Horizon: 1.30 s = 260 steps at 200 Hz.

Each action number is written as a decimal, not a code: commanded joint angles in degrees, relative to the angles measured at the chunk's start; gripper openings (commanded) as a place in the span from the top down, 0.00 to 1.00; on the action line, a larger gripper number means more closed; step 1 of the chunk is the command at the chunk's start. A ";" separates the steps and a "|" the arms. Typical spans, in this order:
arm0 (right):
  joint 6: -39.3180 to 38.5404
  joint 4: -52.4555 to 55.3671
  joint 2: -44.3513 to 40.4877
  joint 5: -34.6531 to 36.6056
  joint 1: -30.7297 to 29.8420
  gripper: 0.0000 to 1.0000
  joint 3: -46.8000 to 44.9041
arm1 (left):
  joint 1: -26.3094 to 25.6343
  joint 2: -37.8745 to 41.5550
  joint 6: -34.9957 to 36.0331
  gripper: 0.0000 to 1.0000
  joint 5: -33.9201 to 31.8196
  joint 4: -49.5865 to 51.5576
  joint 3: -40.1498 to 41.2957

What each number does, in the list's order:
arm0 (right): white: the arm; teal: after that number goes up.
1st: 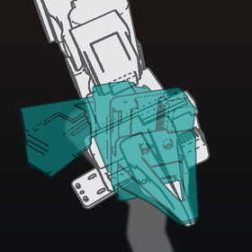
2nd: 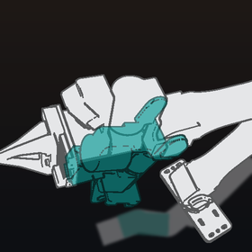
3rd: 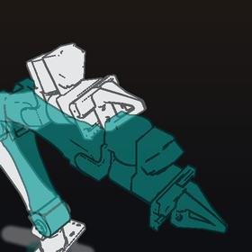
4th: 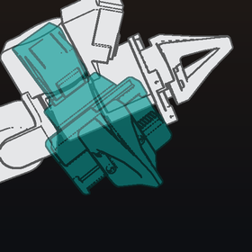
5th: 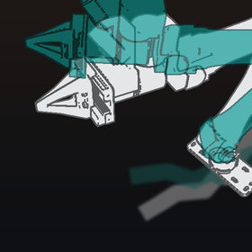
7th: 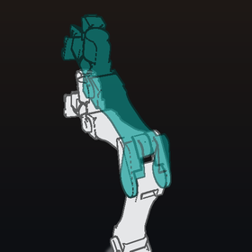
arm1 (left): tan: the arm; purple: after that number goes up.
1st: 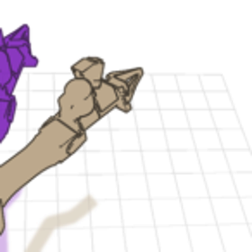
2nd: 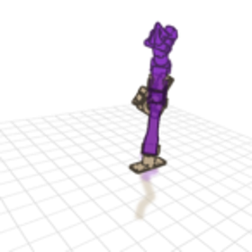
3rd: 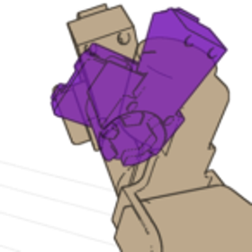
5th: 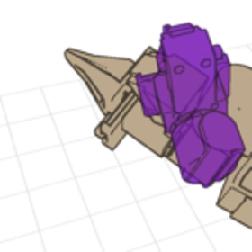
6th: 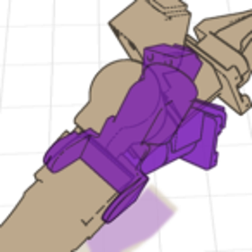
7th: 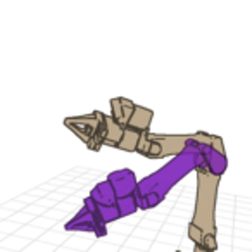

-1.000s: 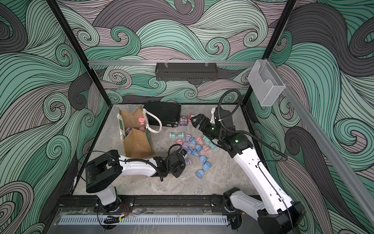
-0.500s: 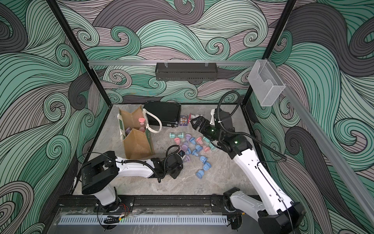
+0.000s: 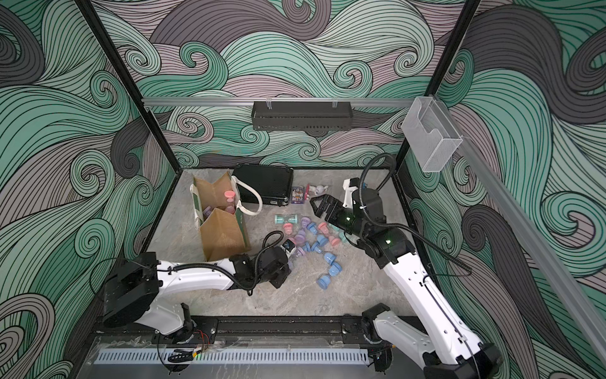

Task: Put the hourglass into the canvas bag
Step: Pick up the hourglass from the center of the board, then place the hourglass in the canvas bag.

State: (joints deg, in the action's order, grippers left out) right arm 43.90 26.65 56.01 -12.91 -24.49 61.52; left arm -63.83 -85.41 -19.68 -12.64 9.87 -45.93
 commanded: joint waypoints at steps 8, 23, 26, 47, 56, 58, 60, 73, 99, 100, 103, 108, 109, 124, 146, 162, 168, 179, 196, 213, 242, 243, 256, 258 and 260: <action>-5.84 -0.61 -2.09 -2.80 0.17 0.00 -1.86 | 0.02 5.95 -0.64 0.79 -3.41 8.32 -3.08; -7.55 0.46 -2.77 -4.46 0.23 0.00 -2.70 | 0.08 8.34 -1.54 0.79 -4.67 13.10 -5.46; -8.01 0.76 -2.83 -4.89 0.23 0.00 -2.91 | 0.05 8.84 -1.63 0.79 -4.85 14.16 -6.14; -10.96 2.54 -3.43 -6.28 0.21 0.00 -4.45 | 0.11 12.75 -1.99 0.81 -6.66 20.02 -9.92; -11.61 2.01 -3.67 -6.78 0.23 0.01 -5.56 | 0.17 14.55 -2.03 0.81 -8.03 21.58 -11.08; -11.70 1.85 -3.77 -6.91 0.23 0.00 -5.78 | 0.19 15.00 -2.03 0.81 -8.32 21.81 -11.37; -11.77 1.67 -3.79 -7.25 0.23 0.00 -5.99 | 0.29 15.42 -1.96 0.81 -8.64 21.96 -11.55; -12.64 0.71 -3.80 -9.11 0.10 0.00 -7.05 | 0.53 18.33 -1.35 0.81 -11.39 22.91 -12.98; -15.59 -1.07 -3.54 -11.48 -0.46 0.00 -8.99 | 2.72 22.47 -0.97 0.82 -16.01 28.96 -18.72; -15.64 -1.29 -3.58 -11.51 -0.46 0.00 -9.10 | 2.86 22.56 -0.97 0.83 -16.18 29.19 -19.00; -15.87 -1.73 -3.55 -11.67 -0.59 0.00 -9.34 | 3.37 22.81 -0.83 0.83 -16.33 29.98 -19.86; -15.99 -2.75 -3.47 -11.84 -0.73 0.00 -9.83 | 4.28 22.98 -0.51 0.83 -16.36 31.32 -21.37; -16.02 -3.01 -3.46 -11.90 -0.77 0.00 -9.92 | 4.44 23.04 -0.43 0.83 -16.40 31.64 -21.64; -16.16 -7.28 -2.79 -14.01 -1.36 0.00 -11.33 | 7.34 22.92 0.41 0.84 -17.60 36.13 -26.31; -17.47 -12.90 -1.06 -15.53 -3.61 0.00 -13.51 | 12.81 21.81 2.76 0.84 -17.66 40.98 -31.93; -17.92 -16.39 0.58 -16.24 -4.76 0.00 -14.63 | 17.44 20.24 3.77 0.85 -17.36 43.84 -35.18; -18.22 -17.35 1.17 -16.62 -5.09 0.00 -14.90 | 18.97 19.47 4.07 0.85 -17.24 44.83 -36.26; -18.42 -18.70 2.05 -17.10 -5.58 0.00 -15.37 | 22.04 18.15 4.72 0.85 -17.46 46.29 -37.56; -18.25 -20.73 2.94 -17.42 -6.09 0.00 -16.28 | 26.91 16.24 5.25 0.85 -15.48 47.34 -38.09; -17.72 -21.79 3.57 -17.59 -6.22 0.00 -16.67 | 31.13 14.23 5.96 0.85 -13.68 47.50 -38.68; -16.78 -23.67 4.39 -17.77 -6.49 0.00 -17.68 | 36.95 7.09 10.94 0.85 -9.19 49.29 -43.65; -16.72 -23.80 4.42 -17.72 -6.47 0.00 -17.76 | 37.07 6.87 11.08 0.85 -9.17 49.37 -43.86; -16.09 -24.43 4.83 -17.83 -6.50 0.01 -17.83 | 39.32 2.76 11.22 0.85 -7.26 50.61 -46.23; -16.05 -24.45 4.88 -17.89 -6.53 0.00 -17.83 | 39.69 2.10 11.33 0.86 -6.53 50.67 -46.43; -15.98 -24.52 4.94 -17.97 -6.49 0.00 -17.77 | 39.95 1.52 11.46 0.86 -5.93 50.64 -46.57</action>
State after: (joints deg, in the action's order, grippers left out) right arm 27.22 5.76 60.05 -29.67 -30.68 44.38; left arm -27.11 -79.24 -11.14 -23.05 57.69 -87.66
